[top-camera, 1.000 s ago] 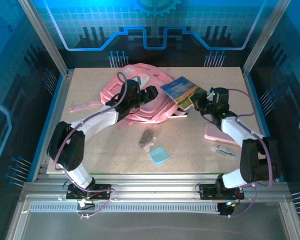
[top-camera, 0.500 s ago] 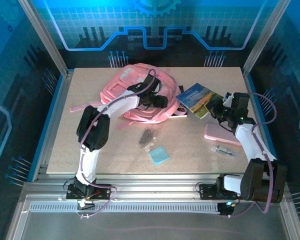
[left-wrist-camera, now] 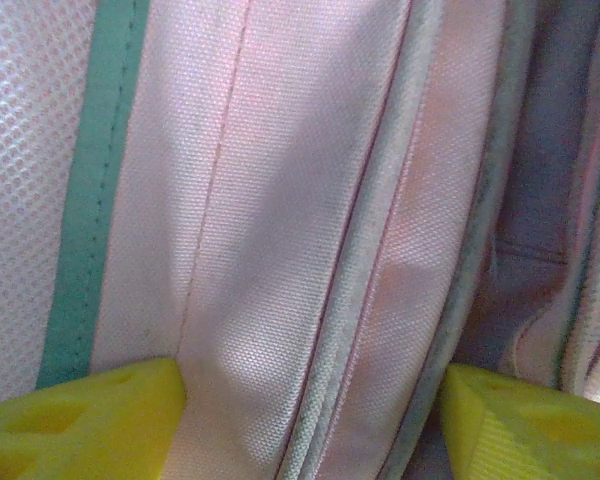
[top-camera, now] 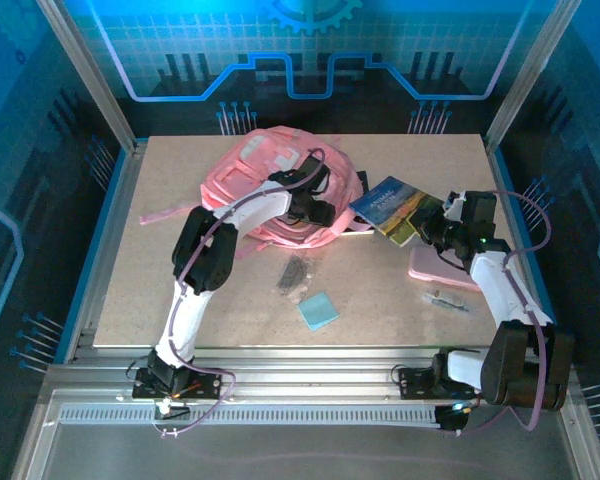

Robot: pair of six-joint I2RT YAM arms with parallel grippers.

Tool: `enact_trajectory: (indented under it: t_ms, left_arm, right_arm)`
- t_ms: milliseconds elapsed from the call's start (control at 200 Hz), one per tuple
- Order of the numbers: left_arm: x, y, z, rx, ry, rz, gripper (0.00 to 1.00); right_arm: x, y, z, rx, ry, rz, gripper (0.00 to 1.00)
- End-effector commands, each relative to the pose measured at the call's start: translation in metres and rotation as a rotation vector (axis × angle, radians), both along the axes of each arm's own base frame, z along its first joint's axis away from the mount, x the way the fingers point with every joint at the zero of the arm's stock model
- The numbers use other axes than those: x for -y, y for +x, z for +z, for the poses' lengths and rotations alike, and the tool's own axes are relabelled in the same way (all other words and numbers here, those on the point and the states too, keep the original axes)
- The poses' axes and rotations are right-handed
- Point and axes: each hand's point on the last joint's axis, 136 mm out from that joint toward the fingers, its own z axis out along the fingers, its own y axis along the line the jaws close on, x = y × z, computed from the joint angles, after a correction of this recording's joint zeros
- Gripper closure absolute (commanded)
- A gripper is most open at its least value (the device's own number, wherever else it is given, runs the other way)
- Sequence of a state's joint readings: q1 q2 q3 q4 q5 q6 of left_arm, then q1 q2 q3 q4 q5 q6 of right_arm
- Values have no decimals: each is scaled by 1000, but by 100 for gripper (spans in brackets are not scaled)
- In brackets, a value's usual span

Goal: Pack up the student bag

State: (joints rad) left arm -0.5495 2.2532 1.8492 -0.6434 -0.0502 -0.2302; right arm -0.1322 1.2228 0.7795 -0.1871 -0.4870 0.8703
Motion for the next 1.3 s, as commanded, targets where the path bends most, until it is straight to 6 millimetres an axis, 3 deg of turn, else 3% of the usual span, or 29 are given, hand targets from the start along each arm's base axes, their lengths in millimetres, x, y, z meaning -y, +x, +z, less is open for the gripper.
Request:
enact_trajectory:
  t_ms: [0,210,335,585,760,1146,1296]
  left_arm:
    - [-48,-43,-73,-239,220,18,43]
    - [-46,-47,-78,-262,201,-6,100]
    - [-44,-39,-55,-211,171,-5,100]
    - [-34,-19,46,-34,27,-7,100]
    - [-31,-15,90,28,-48,-5,100]
    - [-42,-6,175,125,-215,10,100]
    - [-56,0,205,178,-257,39,100]
  right_arm:
    - [1,5,28,92,-3,16,100]
    - [3,2,34,105,-11,6,100]
    - [3,-1,41,122,-23,4,100]
    - [0,-1,47,140,-14,14,100]
    - [-5,-1,46,143,-4,31,100]
    - [-43,1,54,161,-3,152,100]
    - [-79,10,57,184,29,225,100]
